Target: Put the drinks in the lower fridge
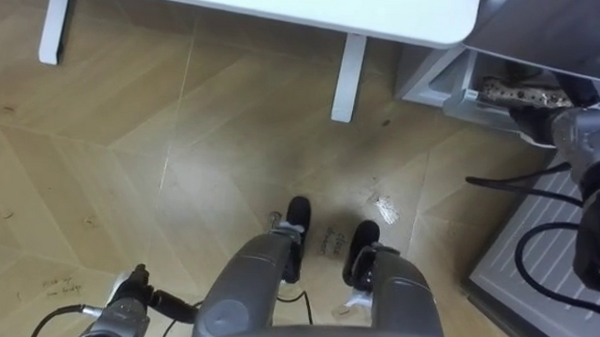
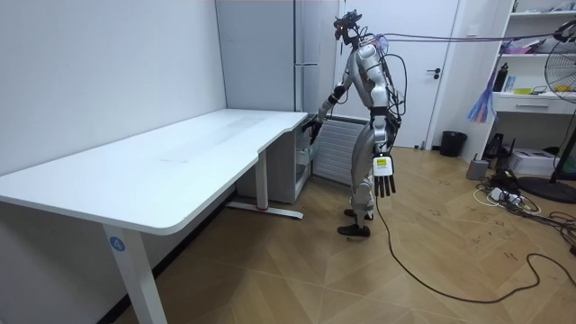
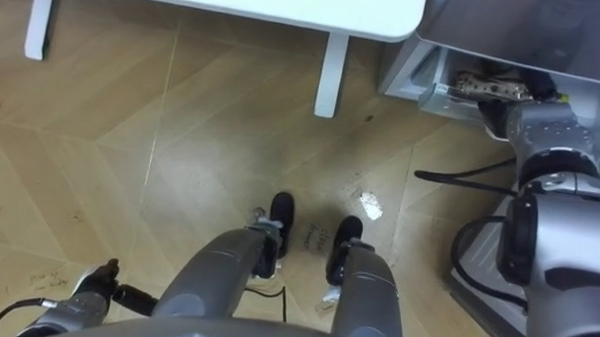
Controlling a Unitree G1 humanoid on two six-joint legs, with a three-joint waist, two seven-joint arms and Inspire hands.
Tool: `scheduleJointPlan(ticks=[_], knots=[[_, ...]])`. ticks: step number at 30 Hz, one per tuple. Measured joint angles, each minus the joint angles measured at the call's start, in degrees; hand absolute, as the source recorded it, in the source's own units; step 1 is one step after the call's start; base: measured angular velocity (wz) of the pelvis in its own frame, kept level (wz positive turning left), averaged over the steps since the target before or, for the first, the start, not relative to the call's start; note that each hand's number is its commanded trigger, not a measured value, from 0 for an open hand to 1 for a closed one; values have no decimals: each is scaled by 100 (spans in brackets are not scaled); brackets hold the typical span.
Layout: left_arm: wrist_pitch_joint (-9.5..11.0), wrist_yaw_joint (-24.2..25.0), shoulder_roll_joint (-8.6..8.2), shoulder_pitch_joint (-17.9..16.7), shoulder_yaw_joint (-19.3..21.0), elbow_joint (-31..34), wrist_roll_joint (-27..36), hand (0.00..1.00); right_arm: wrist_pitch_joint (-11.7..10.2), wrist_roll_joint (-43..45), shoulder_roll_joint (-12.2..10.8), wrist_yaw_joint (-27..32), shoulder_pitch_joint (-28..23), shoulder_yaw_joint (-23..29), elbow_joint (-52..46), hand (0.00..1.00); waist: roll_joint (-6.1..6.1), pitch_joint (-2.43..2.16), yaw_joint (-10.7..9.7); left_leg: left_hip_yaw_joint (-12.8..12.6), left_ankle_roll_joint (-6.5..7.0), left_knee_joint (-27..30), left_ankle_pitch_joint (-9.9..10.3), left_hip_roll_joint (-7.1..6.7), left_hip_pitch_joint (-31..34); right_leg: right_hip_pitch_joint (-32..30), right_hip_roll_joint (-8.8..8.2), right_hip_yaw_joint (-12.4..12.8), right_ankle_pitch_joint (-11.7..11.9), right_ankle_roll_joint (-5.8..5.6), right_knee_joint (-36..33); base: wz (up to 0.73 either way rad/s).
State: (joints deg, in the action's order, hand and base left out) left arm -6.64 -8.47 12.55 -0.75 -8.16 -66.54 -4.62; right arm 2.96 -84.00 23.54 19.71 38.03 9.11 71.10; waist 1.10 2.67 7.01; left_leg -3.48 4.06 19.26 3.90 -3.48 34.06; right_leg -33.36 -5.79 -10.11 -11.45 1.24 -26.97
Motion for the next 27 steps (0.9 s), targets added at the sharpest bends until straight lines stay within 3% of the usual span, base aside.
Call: scheduleJointPlan(ticks=[4, 10, 21, 27], knots=[[28, -3, 1, 0, 5, 2, -1, 0, -104, 136, 1, -93, -152, 0, -62, 0, -45, -14, -11, 47, 1, -2, 0, -4, -45, 90, -1, -61, 6, -5, 49, 8], [167, -83, -2, -3, 2, -38, 67, 0, -419, 292, 0, -149, -904, 14, -504, 0, -41, -37, -43, -52, 8, -101, 6, 22, -221, 257, 39, -1, 12, -21, 132, 0], [211, -100, 2, -12, -146, -41, 76, 0, -476, 574, -35, 266, -1528, -296, -421, 0, -9, -80, -52, -112, -11, -68, 18, 180, -333, 454, 180, 22, 187, 35, 395, -8], [173, -102, -2, -12, -269, -35, 271, 0, -476, 590, -117, 582, -1664, -335, -430, 0, -6, -103, -76, -114, -10, -38, 16, 187, -324, 472, 195, -15, 226, 30, 427, -1]])
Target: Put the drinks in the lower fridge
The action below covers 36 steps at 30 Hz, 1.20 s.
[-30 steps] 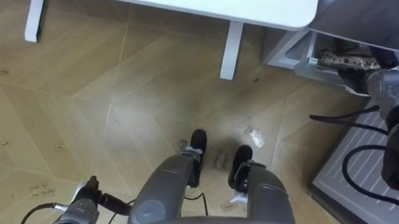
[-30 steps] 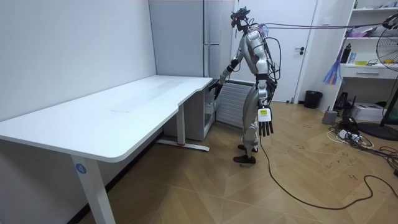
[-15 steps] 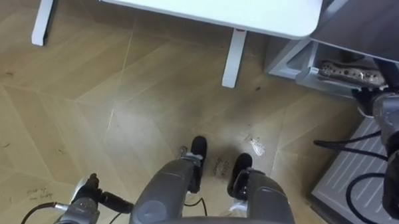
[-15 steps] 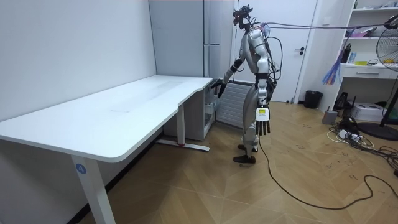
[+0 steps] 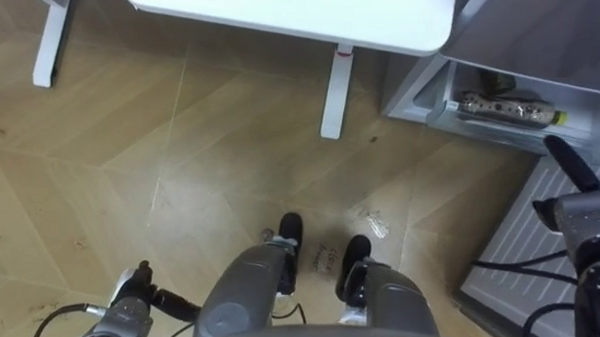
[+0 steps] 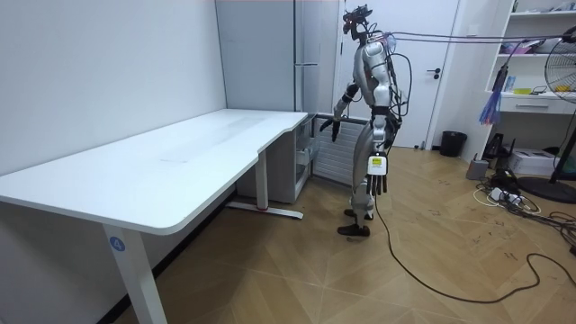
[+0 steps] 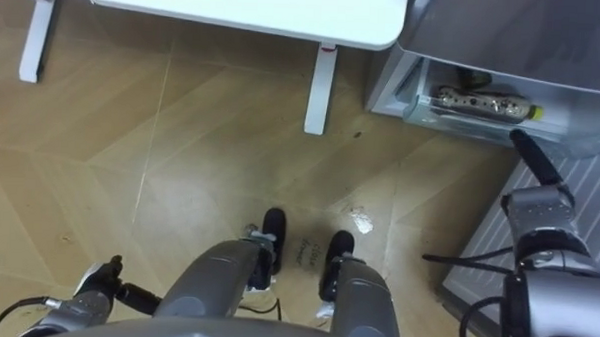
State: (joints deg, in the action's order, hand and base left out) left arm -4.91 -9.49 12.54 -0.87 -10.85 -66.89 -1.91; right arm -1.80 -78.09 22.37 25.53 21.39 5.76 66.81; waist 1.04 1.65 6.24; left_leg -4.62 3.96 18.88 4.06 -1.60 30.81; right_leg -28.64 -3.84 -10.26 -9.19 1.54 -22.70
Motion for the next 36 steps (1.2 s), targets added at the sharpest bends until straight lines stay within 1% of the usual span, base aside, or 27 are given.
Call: scheduleJointPlan(ticks=[4, 7, 10, 12, 13, 14, 15, 17, 19, 20, 22, 23, 24, 25, 27, 28, 29, 30, 32, 33, 34, 35, 36], knots=[[-4, -17, -2, 2, -22, -2, 11, 0, -4, 1, -24, 68, -13, -16, -1, 0, -4, -18, 21, -1, 3, -2, -2, -3, -4, 1, 7, 25, 18, -11, 6, 0], [-4, -56, -11, 4, -97, -4, 11, 0, -4, -19, -67, 12, -13, -98, 4, 0, -5, -22, 21, -5, 4, -2, -2, -1, -9, 3, 6, 20, 26, -7, 2, 0], [-4, -107, -20, 2, -135, -16, 5, 0, 2, -33, -193, -163, -21, -157, 142, 0, -5, -22, 18, 1, 2, 3, -1, 4, -36, 51, 12, -6, 26, -4, 16, 3], [-2, -101, -19, 2, -131, -20, 12, 0, 47, -71, -257, -333, -38, -125, 248, 0, -9, -21, 10, 5, 2, 34, 0, -4, -27, 46, 0, -9, 17, -3, -19, 0], [-3, -101, -15, 2, -134, -20, 15, 0, 55, -116, -260, -361, -52, -125, 249, 0, -11, -20, 10, 10, 7, 62, 5, -7, -14, 34, -11, -13, -1, -2, -55, 6], [-2, -100, -8, 2, -138, -11, 37, 0, 61, -250, -260, -423, -60, -111, 246, 0, -8, -19, -8, 11, 22, 149, 46, -25, 46, -47, -45, -6, -72, -12, -211, 9], [5, -97, -7, 3, -138, -1, 145, 0, 64, -330, -259, -502, -58, -87, 236, 0, -5, -18, -15, 5, 31, 300, 105, -37, 150, -161, -94, 3, -159, -10, -391, 7], [6, -75, -5, 5, -202, -5, 347, 0, 61, -519, -257, -571, -45, -51, 199, 0, 3, -13, -22, 2, 38, 599, 226, -51, 342, -367, -116, 57, -293, -23, -715, 2], [13, -19, 3, 5, -221, -14, 388, 0, 58, -629, -257, -575, -49, -48, 185, 0, 7, -11, 12, 7, 26, 1321, 553, -23, 739, -713, -121, 132, -567, -20, -1335, -5], [14, -14, 6, 4, -220, -17, 407, 0, 54, -691, -254, -580, -48, -43, 174, 0, 7, -11, 15, 9, 24, 1506, 651, -27, 863, -817, -122, 147, -652, -14, -1516, -7], [16, -16, 19, 6, -211, -20, 421, 0, 49, -848, -240, -645, -9, -38, 123, 0, 19, -6, 38, 11, 22, 2244, 953, -4, 1322, -1268, -129, 235, -942, -3, -2219, -2], [17, -17, 15, 8, -213, -20, 427, 0, 46, -887, -225, -673, 5, -38, 105, 0, 17, -7, 41, 12, 24, 2413, 1022, 0, 1437, -1382, -136, 249, -1008, 0, -2380, 0], [24, -26, 14, 13, -212, -11, 506, 0, 43, -1007, -186, -712, 21, -39, 38, 0, 17, -7, 35, 11, 26, 2740, 1136, 3, 1674, -1615, -170, 261, -1139, 9, -2718, 0], [24, -36, 15, 13, -209, 10, 540, 0, 43, -1071, -155, -719, 26, -38, -11, 0, 15, -8, 28, 13, 25, 2880, 1185, 2, 1790, -1734, -187, 276, -1195, 11, -2852, 4], [35, -141, 18, 23, -181, 64, 694, 0, 17, -1198, 12, -760, 194, -37, -119, 0, 16, -7, 28, 12, 22, 3458, 1363, 22, 2327, -2252, -226, 310, -1380, 27, -3433, 3], [32, -159, 17, 30, -179, 53, 694, 0, -17, -1187, 71, -764, 283, -30, -204, 0, 19, -5, -10, 13, 30, 3652, 1402, -2, 2526, -2447, -277, 308, -1451, 37, -3665, 11], [34, -159, 16, 31, -183, 56, 694, 0, -22, -1185, 107, -771, 310, -24, -261, 0, 22, -3, -23, 12, 34, 3728, 1410, -17, 2596, -2519, -307, 308, -1483, 37, -3765, 12], [45, -158, 16, 30, -173, 70, 680, 0, -22, -1185, 187, -820, 405, -9, -289, 0, 21, -3, -4, 11, 33, 3896, 1455, -11, 2733, -2653, -313, 315, -1542, 24, -3926, 6], [56, -158, 28, 24, -105, 121, 684, 0, -43, -1189, 336, -877, 594, 2, -298, 0, 18, -3, 7, 13, 39, 4155, 1517, -12, 2972, -2885, -340, 321, -1657, 39, -4195, 6], [70, -157, 47, 21, -68, 180, 684, 0, -96, -1157, 443, -909, 687, 1, -347, 0, 25, 1, 26, 8, 49, 4321, 1547, -35, 3136, -3048, -399, 321, -1727, 38, -4402, 13], [83, -157, 57, 17, -65, 206, 683, 0, -141, -1156, 496, -909, 708, 2, -424, 0, 26, 2, 37, 8, 54, 4413, 1566, -40, 3220, -3127, -417, 330, -1761, 37, -4507, 11], [117, -157, 72, 1, -66, 254, 684, 0, -239, -1157, 553, -939, 741, -2, -543, 0, 33, 6, 50, 5, 55, 4591, 1622, -53, 3334, -3240, -426, 353, -1819, 47, -4686, 7], [133, -157, 86, -16, -69, 277, 682, 0, -266, -1158, 584, -955, 774, -17, -600, 0, 47, 14, 58, 10, 56, 4744, 1677, -59, 3403, -3299, -438, 362, -1891, 46, -4844, 5]])
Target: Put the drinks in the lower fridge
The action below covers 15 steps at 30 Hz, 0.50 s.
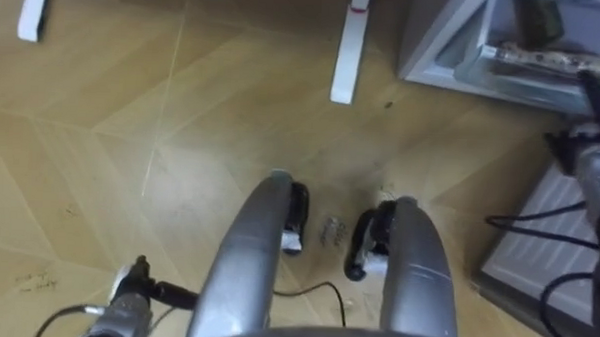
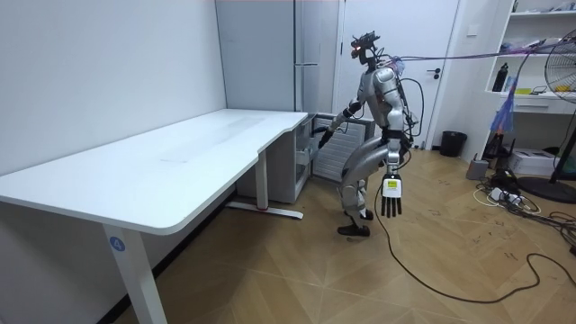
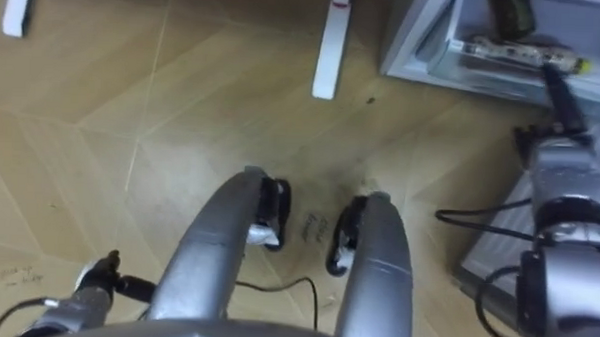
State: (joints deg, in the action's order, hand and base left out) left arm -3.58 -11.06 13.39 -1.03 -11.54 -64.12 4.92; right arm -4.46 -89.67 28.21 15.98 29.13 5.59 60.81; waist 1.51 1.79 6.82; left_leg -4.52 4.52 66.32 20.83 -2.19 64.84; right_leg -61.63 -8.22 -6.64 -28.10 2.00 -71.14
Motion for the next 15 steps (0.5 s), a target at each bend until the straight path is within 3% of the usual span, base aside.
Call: scheduleJointPlan(ticks=[4, 6, 11, 15], knots=[[68, -1, 49, -97, 1, 160, 25, 0, 4, 2, 93, 7, 137, -51, -196, 0, 39, 14, -17, 19, 11, 366, 102, -36, 254, -220, -129, -14, -160, 18, -388, 11], [114, -1, 81, -112, -1, 221, 129, 0, 8, 51, 95, 85, 224, -51, -186, 0, 103, 53, -65, 15, 31, 522, 127, -42, 379, -335, -175, -5, -217, 12, -568, 7], [220, 32, 98, -131, -52, 214, 238, 0, 5, 265, 148, 125, 294, -74, -187, 0, 106, 55, -59, -24, 102, 778, 199, -45, 555, -501, -175, 50, -266, -43, -803, 1], [333, 59, 156, -337, 14, 226, 228, 0, -51, 337, 216, 299, 351, -102, -254, 0, 115, 58, -18, -63, 143, 859, 224, -66, 591, -552, -233, 102, -288, -84, -903, 0]])
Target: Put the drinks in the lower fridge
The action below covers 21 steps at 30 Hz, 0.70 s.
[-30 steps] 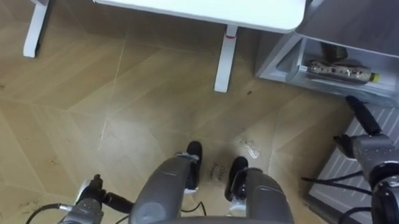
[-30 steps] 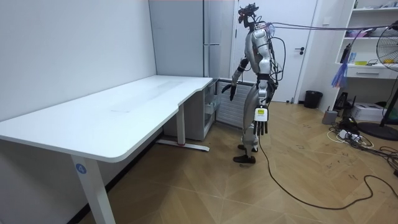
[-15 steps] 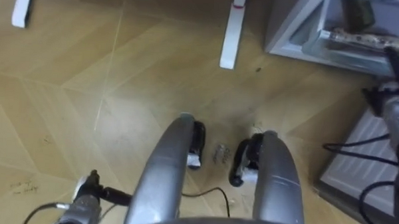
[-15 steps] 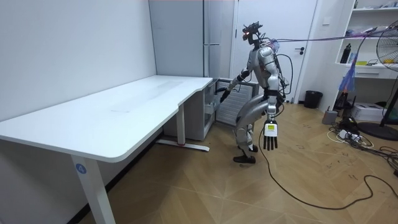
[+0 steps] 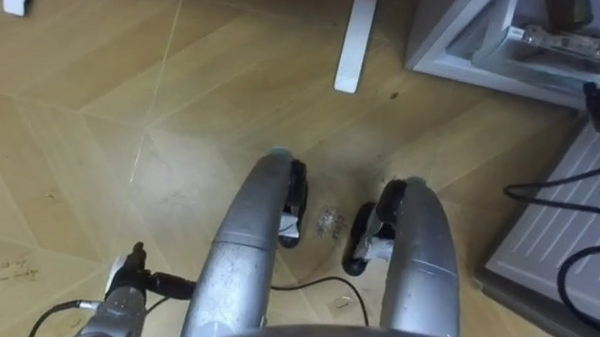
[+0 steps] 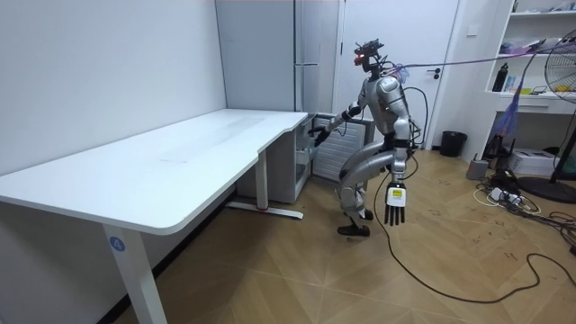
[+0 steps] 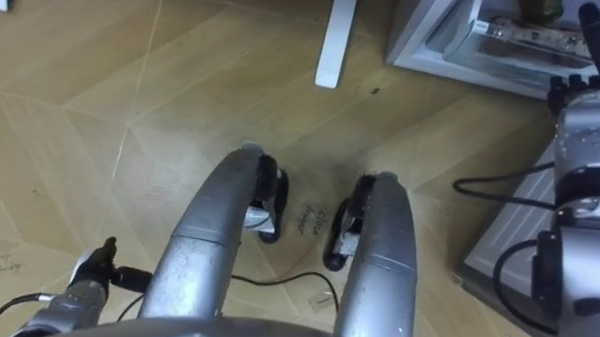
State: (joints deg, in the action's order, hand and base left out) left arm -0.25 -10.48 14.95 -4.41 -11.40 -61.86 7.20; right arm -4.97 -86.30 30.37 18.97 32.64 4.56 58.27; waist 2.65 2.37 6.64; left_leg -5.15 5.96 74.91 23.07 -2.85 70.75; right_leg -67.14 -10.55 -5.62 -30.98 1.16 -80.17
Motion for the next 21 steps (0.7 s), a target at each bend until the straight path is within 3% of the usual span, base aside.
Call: scheduleJointPlan(ticks=[5, 14, 21], knots=[[11, 38, 27, -175, 209, -113, 7, 0, -5, 14, 41, 475, 38, -14, -342, 0, 21, -1, -10, 0, -9, -2, -6, -69, -15, 17, -86, -19, -40, 29, -53, 4], [70, 106, 122, -417, 209, -151, 17, 0, -97, 85, 68, 905, 383, -328, -349, 0, 72, 14, 8, 83, -68, 1, -24, -107, 15, 28, -136, -119, -100, 110, -83, 5], [104, 226, 227, -698, 207, -2, 15, 0, -427, 85, 68, 1218, 435, -332, -347, 0, 69, 14, 102, 94, -77, -7, -25, -246, 6, 43, -257, -107, -197, 81, -181, 11]])
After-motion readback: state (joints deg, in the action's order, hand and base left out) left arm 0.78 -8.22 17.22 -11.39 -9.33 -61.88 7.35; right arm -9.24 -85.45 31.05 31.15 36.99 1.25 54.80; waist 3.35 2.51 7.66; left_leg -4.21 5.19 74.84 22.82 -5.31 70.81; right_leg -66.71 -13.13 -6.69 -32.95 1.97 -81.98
